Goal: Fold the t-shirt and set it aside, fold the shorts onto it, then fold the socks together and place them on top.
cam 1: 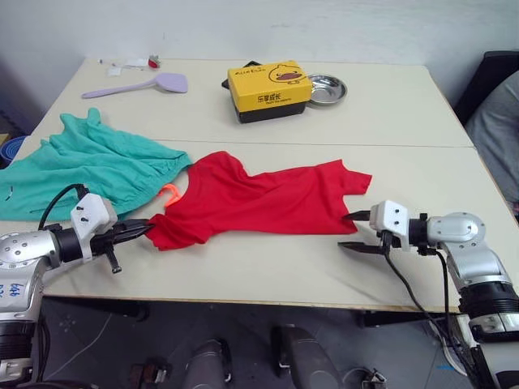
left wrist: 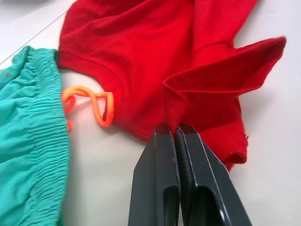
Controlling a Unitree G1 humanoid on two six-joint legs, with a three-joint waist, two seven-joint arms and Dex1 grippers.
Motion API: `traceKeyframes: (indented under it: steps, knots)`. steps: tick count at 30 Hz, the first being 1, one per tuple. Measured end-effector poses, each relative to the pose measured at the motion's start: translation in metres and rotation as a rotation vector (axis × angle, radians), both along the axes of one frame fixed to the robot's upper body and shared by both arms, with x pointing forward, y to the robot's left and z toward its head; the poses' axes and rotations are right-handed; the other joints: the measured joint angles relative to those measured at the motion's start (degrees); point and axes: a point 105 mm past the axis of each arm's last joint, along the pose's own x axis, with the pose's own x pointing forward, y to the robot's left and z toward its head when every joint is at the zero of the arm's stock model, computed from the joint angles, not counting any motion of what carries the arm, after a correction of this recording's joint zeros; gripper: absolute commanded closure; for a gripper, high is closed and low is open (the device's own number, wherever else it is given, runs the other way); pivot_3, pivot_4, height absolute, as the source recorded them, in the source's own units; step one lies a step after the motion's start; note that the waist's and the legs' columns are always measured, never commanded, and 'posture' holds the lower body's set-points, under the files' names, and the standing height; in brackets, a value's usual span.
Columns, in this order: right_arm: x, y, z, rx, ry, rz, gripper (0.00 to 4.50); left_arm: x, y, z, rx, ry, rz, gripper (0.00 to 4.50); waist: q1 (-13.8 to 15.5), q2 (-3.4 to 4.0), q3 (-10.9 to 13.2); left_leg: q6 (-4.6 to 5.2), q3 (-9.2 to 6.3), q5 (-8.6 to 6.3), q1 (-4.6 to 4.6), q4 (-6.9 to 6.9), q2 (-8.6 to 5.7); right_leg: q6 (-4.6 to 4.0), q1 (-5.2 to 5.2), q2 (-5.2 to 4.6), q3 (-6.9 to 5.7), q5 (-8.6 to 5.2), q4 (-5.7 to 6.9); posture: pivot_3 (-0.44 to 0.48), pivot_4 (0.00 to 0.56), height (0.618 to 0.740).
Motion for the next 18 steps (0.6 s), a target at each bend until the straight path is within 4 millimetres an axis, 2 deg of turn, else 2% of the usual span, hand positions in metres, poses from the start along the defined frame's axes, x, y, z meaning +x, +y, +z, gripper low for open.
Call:
traceKeyframes:
  steps: [1, 4, 11, 12, 15, 18]
  knots:
    - [0.001, 0.001, 0.0, -0.012, -0.011, 0.005, 1.29, 0.002, 0.0, 0.001, -0.006, -0.001, 0.007, 4.5, 0.0, -0.09, -0.04, 0.0, 0.0, 0.0, 0.01, 0.04, 0.01, 0.0, 0.0, 0.01, -0.01, 0.0, 0.04, 0.0, 0.15, 0.74]
    - [0.007, 0.001, 0.001, -0.02, -0.031, -0.011, 1.91, 0.004, 0.002, 0.002, -0.015, -0.002, 0.022, 4.5, -0.03, -0.16, -0.05, 0.01, 0.0, 0.01, 0.03, 0.11, 0.01, -0.01, 0.02, -0.01, 0.02, 0.03, 0.06, 0.0, 0.15, 0.74]
    - [0.019, -0.004, 0.002, -0.024, -0.051, -0.068, 4.31, 0.005, 0.003, 0.002, -0.026, 0.011, 0.031, 4.5, 0.08, -0.16, -0.04, 0.01, 0.01, 0.03, 0.01, 0.1, 0.0, -0.04, 0.01, -0.03, 0.01, 0.05, 0.05, 0.0, 0.15, 0.74]
    - [0.02, -0.005, 0.002, -0.023, -0.05, -0.072, 4.46, 0.005, 0.003, 0.002, -0.03, 0.011, 0.03, 4.5, 0.08, -0.16, -0.04, 0.01, 0.01, 0.02, 0.01, 0.08, 0.0, -0.04, 0.0, -0.03, 0.01, 0.05, 0.05, 0.0, 0.15, 0.74]
    - [0.02, -0.005, 0.004, 0.013, -0.014, -0.078, 4.46, 0.006, 0.002, 0.003, -0.039, 0.01, 0.029, 4.5, 0.1, -0.15, -0.03, -0.02, 0.01, 0.01, -0.02, 0.04, 0.02, -0.05, -0.06, 0.0, 0.01, 0.04, 0.08, 0.0, 0.15, 0.74]
    - [0.015, -0.004, 0.016, 0.127, 0.063, -0.061, 4.46, 0.008, 0.0, 0.007, -0.063, 0.007, 0.025, 4.5, 0.17, -0.12, 0.0, -0.03, 0.01, 0.01, -0.1, 0.07, 0.02, -0.05, -0.14, 0.0, 0.02, 0.03, 0.17, 0.0, 0.15, 0.74]
